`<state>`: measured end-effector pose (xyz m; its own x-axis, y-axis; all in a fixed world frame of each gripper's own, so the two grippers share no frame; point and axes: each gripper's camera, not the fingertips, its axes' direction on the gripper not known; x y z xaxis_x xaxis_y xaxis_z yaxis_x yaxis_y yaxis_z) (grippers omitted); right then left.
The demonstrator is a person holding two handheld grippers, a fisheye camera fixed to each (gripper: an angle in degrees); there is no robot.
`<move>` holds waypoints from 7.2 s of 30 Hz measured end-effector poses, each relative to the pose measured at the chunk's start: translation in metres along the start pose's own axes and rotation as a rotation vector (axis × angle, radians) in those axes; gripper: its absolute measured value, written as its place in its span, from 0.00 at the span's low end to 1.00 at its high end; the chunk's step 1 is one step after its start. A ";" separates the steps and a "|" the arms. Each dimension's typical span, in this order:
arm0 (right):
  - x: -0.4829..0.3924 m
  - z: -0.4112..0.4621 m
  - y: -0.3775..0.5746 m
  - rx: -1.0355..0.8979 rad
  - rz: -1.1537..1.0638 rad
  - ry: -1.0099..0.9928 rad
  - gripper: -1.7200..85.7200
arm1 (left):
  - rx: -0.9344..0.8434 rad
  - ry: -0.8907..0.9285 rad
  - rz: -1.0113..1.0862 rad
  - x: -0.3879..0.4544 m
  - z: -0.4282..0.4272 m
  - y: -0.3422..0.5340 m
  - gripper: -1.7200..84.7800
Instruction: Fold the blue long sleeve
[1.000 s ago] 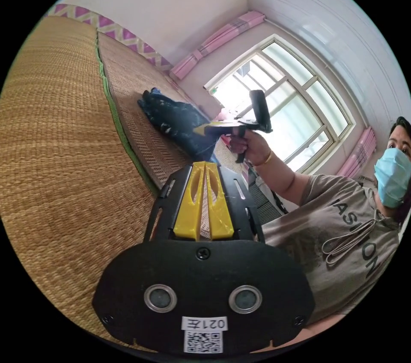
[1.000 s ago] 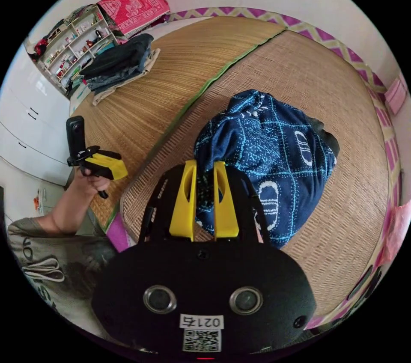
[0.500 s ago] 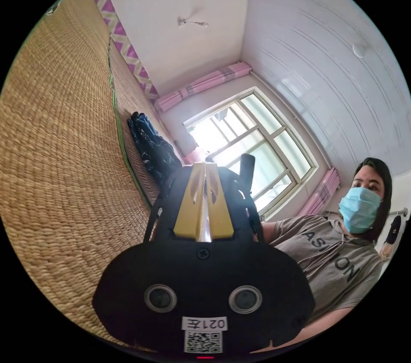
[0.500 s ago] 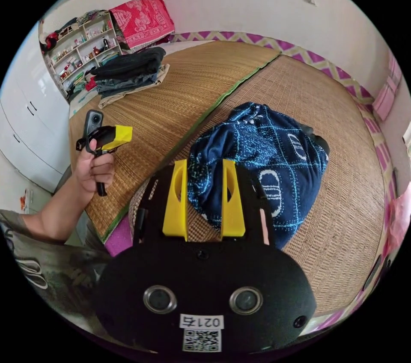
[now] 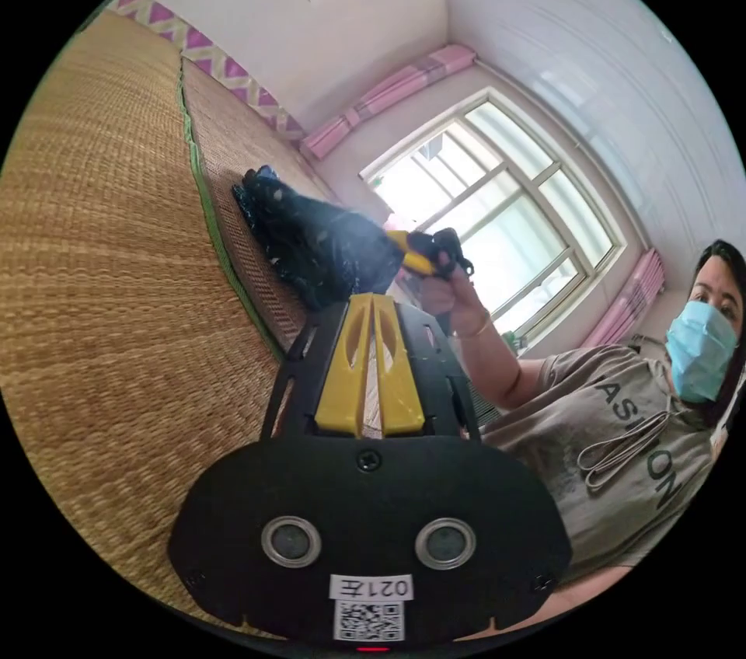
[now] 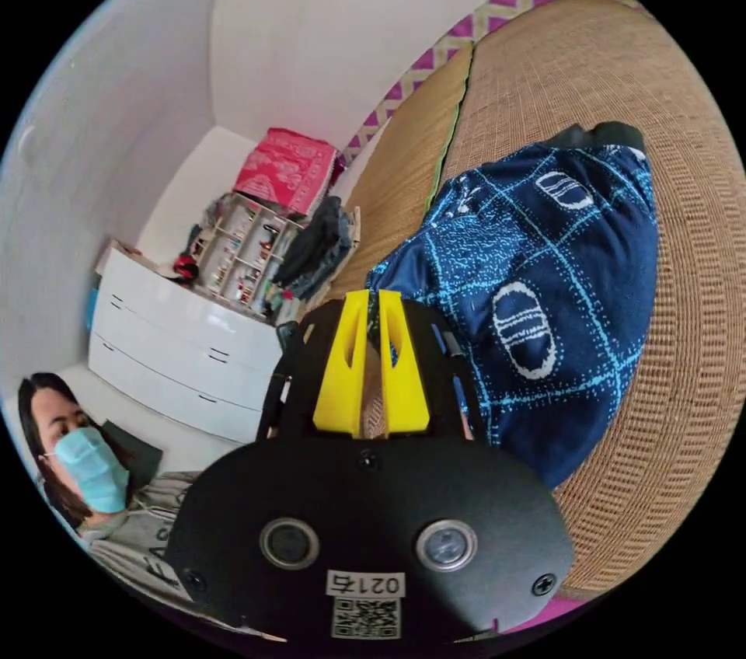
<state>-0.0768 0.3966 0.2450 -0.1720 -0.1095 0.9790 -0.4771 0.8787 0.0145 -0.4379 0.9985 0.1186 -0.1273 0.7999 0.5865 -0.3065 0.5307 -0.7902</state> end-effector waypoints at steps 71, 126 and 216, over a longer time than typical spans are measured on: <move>-0.061 -0.490 0.210 0.101 -0.691 0.232 0.02 | -0.199 0.143 0.447 0.148 0.030 -0.165 0.01; -0.230 -0.077 -0.091 0.035 -0.631 0.334 0.04 | -0.052 -0.497 0.261 0.039 -0.113 -0.440 0.01; -0.161 -0.429 0.130 0.154 -0.375 0.335 0.02 | 0.822 -0.582 -0.607 -0.181 -0.520 0.018 0.01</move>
<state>0.2587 0.7273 0.1763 0.3075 -0.2266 0.9242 -0.5783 0.7268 0.3706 0.0701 1.0094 -0.0938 -0.0973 0.1162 0.9884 -0.9545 0.2702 -0.1258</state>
